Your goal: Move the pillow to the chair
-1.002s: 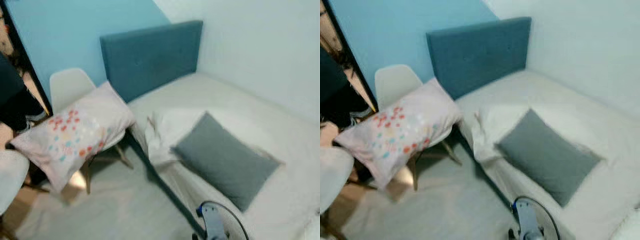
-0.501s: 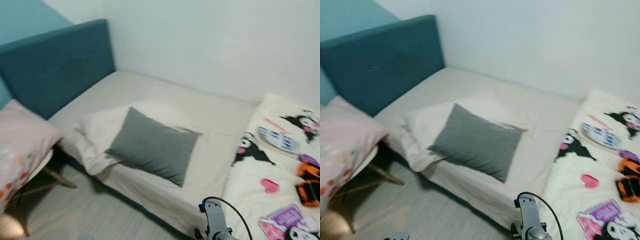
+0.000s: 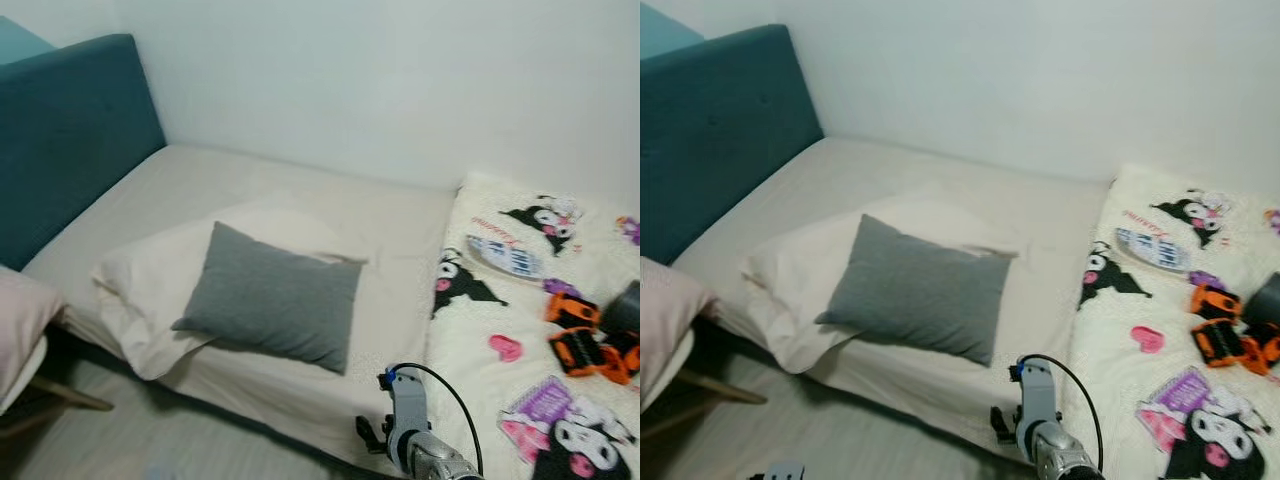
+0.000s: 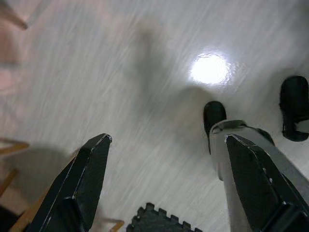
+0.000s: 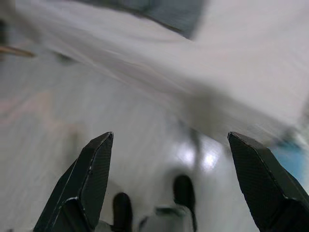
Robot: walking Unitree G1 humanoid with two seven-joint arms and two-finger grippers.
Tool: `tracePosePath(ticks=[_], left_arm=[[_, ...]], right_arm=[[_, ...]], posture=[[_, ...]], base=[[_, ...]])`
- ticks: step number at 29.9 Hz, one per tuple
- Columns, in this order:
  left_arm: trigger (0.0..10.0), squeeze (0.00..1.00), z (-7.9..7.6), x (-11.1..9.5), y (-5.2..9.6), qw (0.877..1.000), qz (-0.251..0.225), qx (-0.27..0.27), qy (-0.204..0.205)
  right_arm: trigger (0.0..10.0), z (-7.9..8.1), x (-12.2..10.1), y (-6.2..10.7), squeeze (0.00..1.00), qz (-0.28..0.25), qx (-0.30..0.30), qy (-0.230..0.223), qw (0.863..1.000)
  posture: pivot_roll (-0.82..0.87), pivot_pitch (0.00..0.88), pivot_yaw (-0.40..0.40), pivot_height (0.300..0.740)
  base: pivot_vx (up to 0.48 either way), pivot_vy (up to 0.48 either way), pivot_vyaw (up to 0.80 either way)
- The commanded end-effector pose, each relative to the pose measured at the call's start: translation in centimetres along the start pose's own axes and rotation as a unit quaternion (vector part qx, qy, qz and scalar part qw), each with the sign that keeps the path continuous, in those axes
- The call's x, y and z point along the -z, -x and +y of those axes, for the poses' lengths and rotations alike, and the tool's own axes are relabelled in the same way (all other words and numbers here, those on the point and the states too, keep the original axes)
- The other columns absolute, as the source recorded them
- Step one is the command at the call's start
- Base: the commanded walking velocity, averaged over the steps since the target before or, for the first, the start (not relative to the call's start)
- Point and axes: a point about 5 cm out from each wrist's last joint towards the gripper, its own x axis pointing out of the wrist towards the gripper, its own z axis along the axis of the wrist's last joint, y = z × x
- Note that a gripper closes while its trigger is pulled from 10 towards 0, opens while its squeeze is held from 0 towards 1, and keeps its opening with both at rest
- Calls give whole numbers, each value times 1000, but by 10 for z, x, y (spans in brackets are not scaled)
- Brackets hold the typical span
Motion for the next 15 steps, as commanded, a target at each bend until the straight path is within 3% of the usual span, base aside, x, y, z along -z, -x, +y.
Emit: tracePosePath(ticks=[1, 11, 15], left_arm=[[10000, 0, 4, 3, 0, 1000, 7, -7, 6], [10000, 0, 3, 5, 0, 1000, 10, -5, 4], [10000, 0, 3, 6, 1, 1000, 11, -5, 6]], right_arm=[[10000, 1, -9, -1, 0, -18, -7, 5, 1000], [10000, 2, -21, -2, 0, -46, -15, -18, 999], [10000, 1, -22, -2, 0, -47, -13, -30, 998]], posture=[[-131, 6, 41, 740], [-131, 10, 46, 740], [-130, 12, 47, 740]], base=[[480, 0, 0], [466, 0, 0], [301, 0, -781]])
